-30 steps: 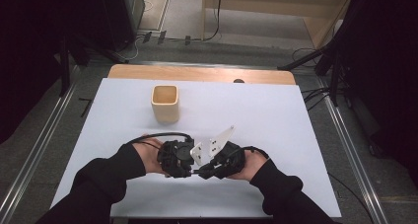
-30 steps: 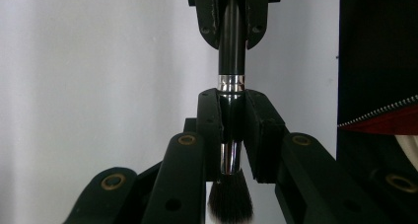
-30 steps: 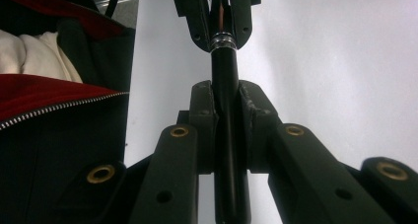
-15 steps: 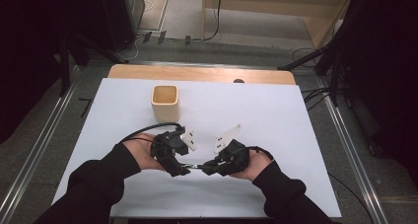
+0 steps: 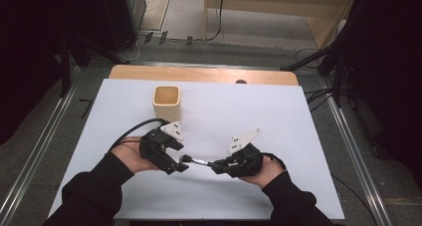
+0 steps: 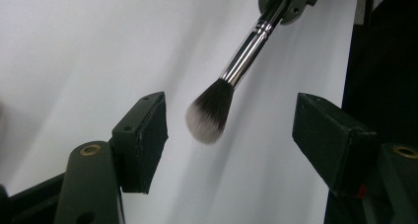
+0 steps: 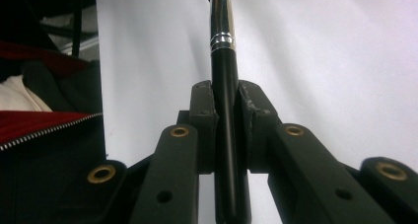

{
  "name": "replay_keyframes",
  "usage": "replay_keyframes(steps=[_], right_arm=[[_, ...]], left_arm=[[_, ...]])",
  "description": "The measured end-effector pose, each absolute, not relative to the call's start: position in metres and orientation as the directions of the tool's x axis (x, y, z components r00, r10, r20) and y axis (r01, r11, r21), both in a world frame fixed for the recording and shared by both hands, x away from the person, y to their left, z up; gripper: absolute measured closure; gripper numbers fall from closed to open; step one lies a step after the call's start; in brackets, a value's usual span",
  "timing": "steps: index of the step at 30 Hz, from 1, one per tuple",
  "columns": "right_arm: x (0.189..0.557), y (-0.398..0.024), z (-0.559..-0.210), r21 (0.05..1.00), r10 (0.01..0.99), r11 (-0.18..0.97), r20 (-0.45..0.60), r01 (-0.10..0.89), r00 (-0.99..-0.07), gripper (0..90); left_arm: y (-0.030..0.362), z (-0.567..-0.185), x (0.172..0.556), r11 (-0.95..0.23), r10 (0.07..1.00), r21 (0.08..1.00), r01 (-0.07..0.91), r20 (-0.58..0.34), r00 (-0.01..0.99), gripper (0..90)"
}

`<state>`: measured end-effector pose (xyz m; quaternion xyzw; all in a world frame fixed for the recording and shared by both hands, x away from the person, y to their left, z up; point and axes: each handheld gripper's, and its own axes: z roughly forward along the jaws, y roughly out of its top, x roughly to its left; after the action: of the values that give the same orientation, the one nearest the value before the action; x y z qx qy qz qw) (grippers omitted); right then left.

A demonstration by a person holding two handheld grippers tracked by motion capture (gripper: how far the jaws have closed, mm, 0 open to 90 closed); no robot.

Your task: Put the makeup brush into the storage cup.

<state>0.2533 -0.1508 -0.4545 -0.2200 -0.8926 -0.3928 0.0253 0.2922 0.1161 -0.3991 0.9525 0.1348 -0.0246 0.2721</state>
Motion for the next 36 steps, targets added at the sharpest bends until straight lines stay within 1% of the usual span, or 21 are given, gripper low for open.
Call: replay_keyframes(steps=[8,13,17,19,22,26,27,28,29,33,34,36], right_arm=[[0.25,-0.157,-0.457,0.71,0.411,0.54,0.245,0.451,-0.878,78.8],[0.248,-0.16,-0.456,0.726,0.438,0.512,0.239,0.459,-0.867,78.8],[0.245,-0.164,-0.452,0.758,0.483,0.451,0.235,0.47,-0.843,78.8],[0.245,-0.164,-0.451,0.766,0.486,0.441,0.234,0.467,-0.842,78.9],[0.241,-0.166,-0.449,0.798,0.525,0.395,0.212,0.456,-0.825,78.8],[0.238,-0.165,-0.449,0.814,0.555,0.368,0.194,0.448,-0.809,78.8],[0.238,-0.165,-0.449,0.814,0.555,0.368,0.194,0.448,-0.809,78.8],[0.235,-0.164,-0.448,0.822,0.572,0.342,0.203,0.456,-0.795,78.8],[0.235,-0.164,-0.448,0.827,0.577,0.334,0.2,0.452,-0.792,78.8],[0.232,-0.164,-0.448,0.841,0.599,0.299,0.203,0.451,-0.775,78.8],[0.23,-0.163,-0.448,0.848,0.609,0.276,0.209,0.452,-0.765,78.8],[0.228,-0.163,-0.45,0.852,0.612,0.269,0.209,0.45,-0.762,78.8]], left_arm=[[0.131,-0.404,0.292,-0.756,0.298,0.568,0.326,-0.144,0.944,29.3],[0.137,-0.407,0.291,-0.722,0.339,0.588,0.365,-0.16,0.927,29.2],[0.142,-0.411,0.29,-0.682,0.379,0.61,0.404,-0.178,0.908,28.9],[0.143,-0.412,0.29,-0.675,0.382,0.615,0.409,-0.184,0.906,28.8],[0.144,-0.413,0.288,-0.649,0.405,0.631,0.425,-0.186,0.895,28.4],[0.144,-0.414,0.287,-0.62,0.429,0.645,0.447,-0.199,0.881,28.5],[0.144,-0.414,0.287,-0.62,0.429,0.645,0.447,-0.199,0.881,28.5],[0.145,-0.414,0.287,-0.611,0.434,0.647,0.456,-0.208,0.876,28.5],[0.145,-0.415,0.287,-0.593,0.435,0.655,0.468,-0.228,0.871,28.8],[0.144,-0.416,0.285,-0.591,0.442,0.656,0.47,-0.225,0.868,29.0],[0.144,-0.416,0.285,-0.579,0.443,0.664,0.474,-0.231,0.866,29.0],[0.143,-0.417,0.284,-0.562,0.448,0.67,0.485,-0.247,0.859,28.9]])
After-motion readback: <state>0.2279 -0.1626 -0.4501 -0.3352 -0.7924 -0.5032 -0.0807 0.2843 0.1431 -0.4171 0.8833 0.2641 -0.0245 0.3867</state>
